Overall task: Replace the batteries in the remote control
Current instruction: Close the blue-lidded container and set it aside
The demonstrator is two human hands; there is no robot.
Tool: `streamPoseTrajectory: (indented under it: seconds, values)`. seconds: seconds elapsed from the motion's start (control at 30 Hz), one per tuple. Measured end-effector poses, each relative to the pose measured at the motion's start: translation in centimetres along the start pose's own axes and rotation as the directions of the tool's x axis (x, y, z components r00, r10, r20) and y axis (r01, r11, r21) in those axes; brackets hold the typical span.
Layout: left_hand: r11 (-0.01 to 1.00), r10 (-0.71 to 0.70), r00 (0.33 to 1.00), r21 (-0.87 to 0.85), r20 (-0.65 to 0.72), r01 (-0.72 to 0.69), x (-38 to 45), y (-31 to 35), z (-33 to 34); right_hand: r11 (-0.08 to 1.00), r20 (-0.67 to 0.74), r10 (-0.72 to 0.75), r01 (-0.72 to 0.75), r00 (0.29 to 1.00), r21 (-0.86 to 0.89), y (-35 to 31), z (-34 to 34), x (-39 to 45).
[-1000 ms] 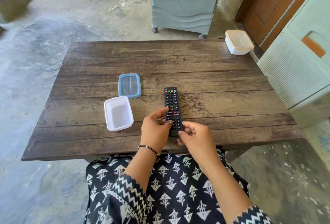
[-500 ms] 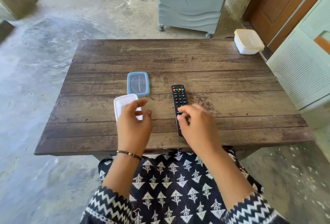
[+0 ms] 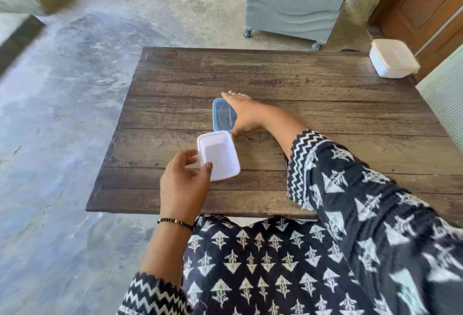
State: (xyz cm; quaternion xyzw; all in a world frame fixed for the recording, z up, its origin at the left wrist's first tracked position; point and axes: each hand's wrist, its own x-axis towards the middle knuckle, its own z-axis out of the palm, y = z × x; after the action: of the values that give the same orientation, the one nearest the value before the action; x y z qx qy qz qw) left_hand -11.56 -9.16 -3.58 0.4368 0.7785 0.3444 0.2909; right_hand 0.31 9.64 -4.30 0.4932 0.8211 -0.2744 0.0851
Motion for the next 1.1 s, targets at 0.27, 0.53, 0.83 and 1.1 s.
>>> streamPoseTrajectory:
  seconds: [0.27, 0.53, 0.83, 1.1]
  values:
    - [0.987, 0.007, 0.998, -0.162, 0.064, 0.004, 0.5, -0.2, 0.2, 0.982, -0.175, 0.073, -0.040, 0.982, 0.187, 0.9, -1.4, -2.7]
    - [0.960, 0.032, 0.988, -0.281, 0.154, 0.013, 0.4, -0.6, 0.2, 0.972, -0.056, -0.103, 0.113, 0.993, 0.207, -1.4, 0.9, -11.4]
    - [0.973, 0.043, 0.979, -0.232, 0.199, 0.005, 0.5, -0.9, 0.3, 0.990, -0.001, -0.135, 0.135, 0.991, 0.046, -2.8, 2.0, -11.2]
    - [0.973, 0.031, 0.986, -0.231, 0.164, 0.008, 1.1, -0.5, 0.7, 0.988, 0.057, -0.142, 0.145, 0.988, -0.046, -3.8, 1.3, -10.5]
